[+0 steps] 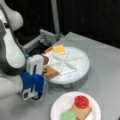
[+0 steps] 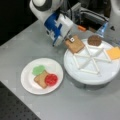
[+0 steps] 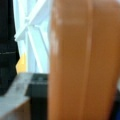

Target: Ingredient selection for cheeseburger or sandwich

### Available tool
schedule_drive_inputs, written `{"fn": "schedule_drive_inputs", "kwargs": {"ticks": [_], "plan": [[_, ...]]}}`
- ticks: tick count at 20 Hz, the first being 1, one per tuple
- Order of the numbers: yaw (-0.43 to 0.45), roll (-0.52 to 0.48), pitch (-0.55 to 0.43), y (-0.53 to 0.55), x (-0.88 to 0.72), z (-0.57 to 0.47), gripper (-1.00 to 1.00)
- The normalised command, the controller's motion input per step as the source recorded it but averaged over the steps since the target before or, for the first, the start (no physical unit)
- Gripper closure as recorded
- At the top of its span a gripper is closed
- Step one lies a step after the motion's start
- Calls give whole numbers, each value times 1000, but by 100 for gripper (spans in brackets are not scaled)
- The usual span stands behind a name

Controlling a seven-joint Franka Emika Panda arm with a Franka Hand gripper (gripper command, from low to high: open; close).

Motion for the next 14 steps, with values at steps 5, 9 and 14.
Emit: {"fn": "schedule_drive_inputs", "kwargs": {"ticks": [5,9,14], "plan": [[-1,93,-11,-82,70,109,100],[-5,63,24,-38,52,173,100],[11,23,64,-12,65,254,100]]}}
